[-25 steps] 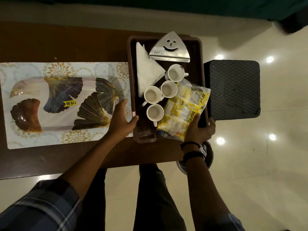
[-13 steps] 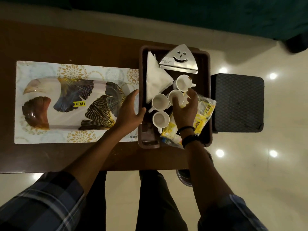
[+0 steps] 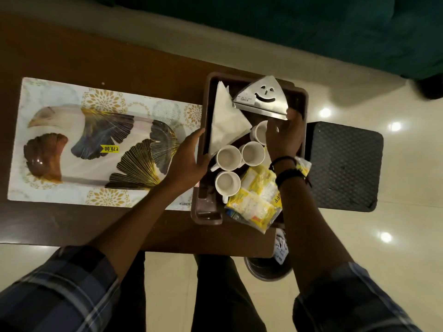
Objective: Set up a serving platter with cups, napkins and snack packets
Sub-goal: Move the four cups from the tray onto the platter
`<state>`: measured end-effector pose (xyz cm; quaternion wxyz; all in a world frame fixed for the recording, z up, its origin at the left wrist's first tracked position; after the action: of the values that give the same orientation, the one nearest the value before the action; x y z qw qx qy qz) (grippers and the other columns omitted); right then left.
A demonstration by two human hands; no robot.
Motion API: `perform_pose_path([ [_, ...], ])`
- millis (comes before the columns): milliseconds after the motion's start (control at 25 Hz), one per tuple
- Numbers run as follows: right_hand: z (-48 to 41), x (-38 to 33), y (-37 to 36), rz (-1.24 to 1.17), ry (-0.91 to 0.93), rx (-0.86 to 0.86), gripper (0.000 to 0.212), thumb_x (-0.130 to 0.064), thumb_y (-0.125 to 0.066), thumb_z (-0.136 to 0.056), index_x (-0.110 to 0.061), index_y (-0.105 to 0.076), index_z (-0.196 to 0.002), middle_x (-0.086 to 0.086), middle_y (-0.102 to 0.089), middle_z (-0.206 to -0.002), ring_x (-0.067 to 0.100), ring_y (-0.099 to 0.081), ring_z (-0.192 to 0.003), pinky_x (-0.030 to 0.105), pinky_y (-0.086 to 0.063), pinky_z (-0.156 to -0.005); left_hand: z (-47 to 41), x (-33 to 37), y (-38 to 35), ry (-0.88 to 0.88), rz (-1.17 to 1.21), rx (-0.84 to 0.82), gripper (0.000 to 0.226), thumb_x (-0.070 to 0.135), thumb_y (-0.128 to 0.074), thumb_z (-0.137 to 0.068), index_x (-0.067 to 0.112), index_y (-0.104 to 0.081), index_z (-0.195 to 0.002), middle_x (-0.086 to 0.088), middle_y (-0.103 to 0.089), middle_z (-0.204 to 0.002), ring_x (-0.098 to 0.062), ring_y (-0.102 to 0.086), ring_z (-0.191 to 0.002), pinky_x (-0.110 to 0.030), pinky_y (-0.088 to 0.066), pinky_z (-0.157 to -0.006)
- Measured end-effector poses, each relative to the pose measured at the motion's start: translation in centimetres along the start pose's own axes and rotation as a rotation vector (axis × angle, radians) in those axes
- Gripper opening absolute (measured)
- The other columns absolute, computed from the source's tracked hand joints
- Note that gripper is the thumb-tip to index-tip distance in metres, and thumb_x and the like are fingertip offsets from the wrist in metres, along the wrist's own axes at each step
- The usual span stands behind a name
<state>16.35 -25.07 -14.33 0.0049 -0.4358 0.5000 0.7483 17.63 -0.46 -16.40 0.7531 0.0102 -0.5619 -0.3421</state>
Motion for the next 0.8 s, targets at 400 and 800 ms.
perform_pose_path([
  [400, 7.9, 7.7, 3.7, 0.075, -0.175, 0.047, 0.044, -0.013, -0.069, -0.082, -0.002, -0.058, -0.124, 0.020, -0.056, -0.127, 0.037, -0.047, -0.122, 0.030, -0.027, -0.102, 2.5, -0.5, -3.5, -0.070, -0.138, -0.049, 0.056, 0.010, -0.062, -0.085, 0.008, -0.043, -0.138, -0.013, -0.045, -0.143, -0.026, -0.039, -0.134, -0.030, -0.031, -0.110],
  [800, 10.5, 4.0, -0.8, 0.066, 0.153, -0.181, 0.035, -0.009, -0.069, -0.079, -0.007, -0.066, -0.114, 0.016, -0.057, -0.119, 0.034, -0.050, -0.112, 0.017, -0.026, -0.092, 1.0, 1.0, -5.8, -0.098, -0.897, -0.019, 0.026, 0.036, -0.066, -0.081, 0.023, -0.071, -0.103, -0.008, -0.038, -0.142, -0.031, -0.024, -0.140, -0.051, -0.021, -0.111],
])
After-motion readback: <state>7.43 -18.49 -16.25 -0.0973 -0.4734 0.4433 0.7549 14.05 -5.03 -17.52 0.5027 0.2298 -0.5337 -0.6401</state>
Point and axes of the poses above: each hand's wrist, its own z-axis away from the middle knuckle, its own y-axis out of the back of the hand, x = y × z, the point moved 7 cm from there along -z, towards the middle knuckle
